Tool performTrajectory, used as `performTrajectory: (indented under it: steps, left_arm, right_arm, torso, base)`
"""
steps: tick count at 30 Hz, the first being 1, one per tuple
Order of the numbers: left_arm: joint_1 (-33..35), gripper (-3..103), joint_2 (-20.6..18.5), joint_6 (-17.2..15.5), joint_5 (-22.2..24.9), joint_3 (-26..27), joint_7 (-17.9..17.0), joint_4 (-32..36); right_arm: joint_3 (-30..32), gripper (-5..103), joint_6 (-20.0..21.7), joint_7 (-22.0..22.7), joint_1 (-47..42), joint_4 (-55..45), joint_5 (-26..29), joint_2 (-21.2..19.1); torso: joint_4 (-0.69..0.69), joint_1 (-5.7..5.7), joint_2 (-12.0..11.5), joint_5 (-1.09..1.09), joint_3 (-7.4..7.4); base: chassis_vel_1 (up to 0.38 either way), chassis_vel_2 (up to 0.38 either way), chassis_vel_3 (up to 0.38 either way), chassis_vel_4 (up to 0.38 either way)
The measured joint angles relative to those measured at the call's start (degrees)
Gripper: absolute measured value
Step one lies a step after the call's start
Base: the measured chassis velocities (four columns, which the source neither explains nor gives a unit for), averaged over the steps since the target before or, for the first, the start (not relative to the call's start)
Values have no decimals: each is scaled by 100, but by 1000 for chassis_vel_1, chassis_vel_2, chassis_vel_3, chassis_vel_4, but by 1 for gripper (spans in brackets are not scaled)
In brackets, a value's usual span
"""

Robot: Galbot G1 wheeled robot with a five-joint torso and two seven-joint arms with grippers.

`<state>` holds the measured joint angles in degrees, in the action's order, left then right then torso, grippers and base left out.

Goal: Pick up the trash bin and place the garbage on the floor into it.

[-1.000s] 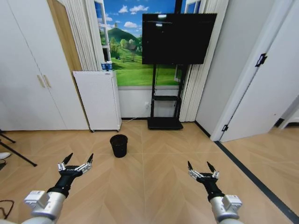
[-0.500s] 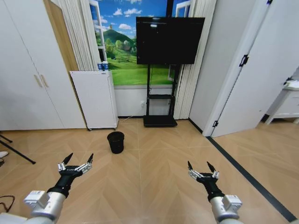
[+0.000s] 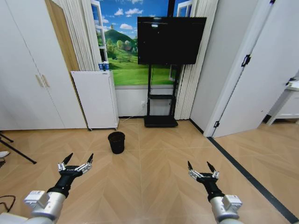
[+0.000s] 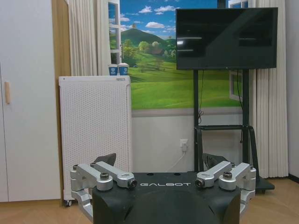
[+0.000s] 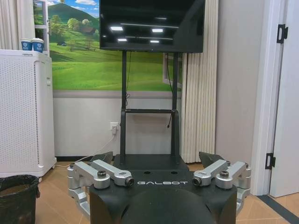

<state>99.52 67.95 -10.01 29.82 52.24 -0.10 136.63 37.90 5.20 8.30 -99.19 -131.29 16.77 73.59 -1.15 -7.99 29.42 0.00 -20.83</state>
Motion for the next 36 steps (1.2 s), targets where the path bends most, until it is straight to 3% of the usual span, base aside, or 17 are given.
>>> performTrajectory:
  steps: [36]
  left_arm:
    - [0,100,0,0,0,0,0,0]
  right_arm:
    - [0,100,0,0,0,0,0,0]
  torso:
    - [0,0,1,0,0]
  base:
    - [0,0,0,0]
